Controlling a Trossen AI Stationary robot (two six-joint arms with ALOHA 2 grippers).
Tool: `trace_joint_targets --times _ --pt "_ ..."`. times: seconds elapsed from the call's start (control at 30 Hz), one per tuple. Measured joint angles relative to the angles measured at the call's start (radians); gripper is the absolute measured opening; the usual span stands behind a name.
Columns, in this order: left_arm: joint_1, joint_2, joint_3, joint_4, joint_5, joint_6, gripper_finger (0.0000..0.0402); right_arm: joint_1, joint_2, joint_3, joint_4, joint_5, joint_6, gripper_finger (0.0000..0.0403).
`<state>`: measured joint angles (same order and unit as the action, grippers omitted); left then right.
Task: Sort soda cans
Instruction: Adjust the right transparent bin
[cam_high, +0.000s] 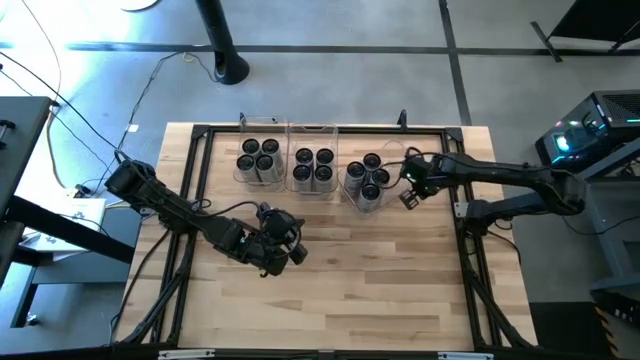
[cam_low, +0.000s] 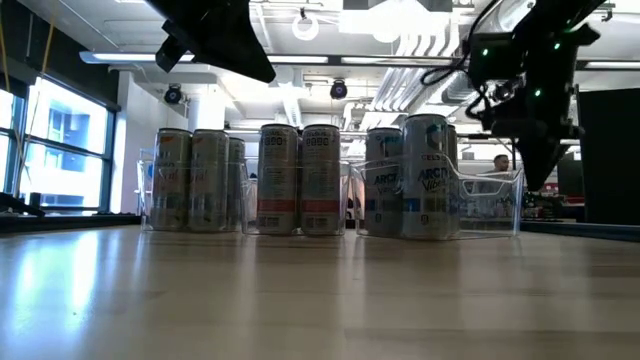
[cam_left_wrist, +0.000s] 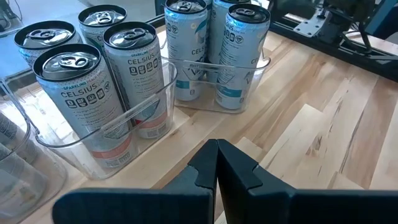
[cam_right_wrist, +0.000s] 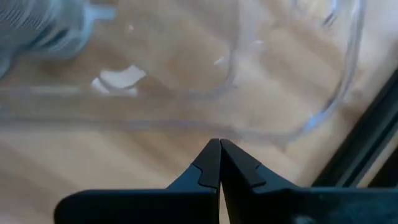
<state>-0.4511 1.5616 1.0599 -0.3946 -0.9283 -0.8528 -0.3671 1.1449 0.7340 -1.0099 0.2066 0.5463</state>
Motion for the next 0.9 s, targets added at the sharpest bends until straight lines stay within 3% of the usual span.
trace_joint_targets --times 0.3,0.6,0.9 --pt "0.000 0.000 0.000 -0.001 0.000 0.002 0.0000 -0.125 0.061 -0.006 0.182 0.124 -0.148 0.0000" --pt "0.000 0.000 0.000 -0.003 0.000 0.002 0.0000 -0.303 0.061 -0.006 0.383 0.117 -0.350 0.0000" --pt "0.000 0.000 0.000 -0.004 0.001 0.001 0.0000 -0.432 0.125 -0.006 0.539 0.010 -0.500 0.0000"
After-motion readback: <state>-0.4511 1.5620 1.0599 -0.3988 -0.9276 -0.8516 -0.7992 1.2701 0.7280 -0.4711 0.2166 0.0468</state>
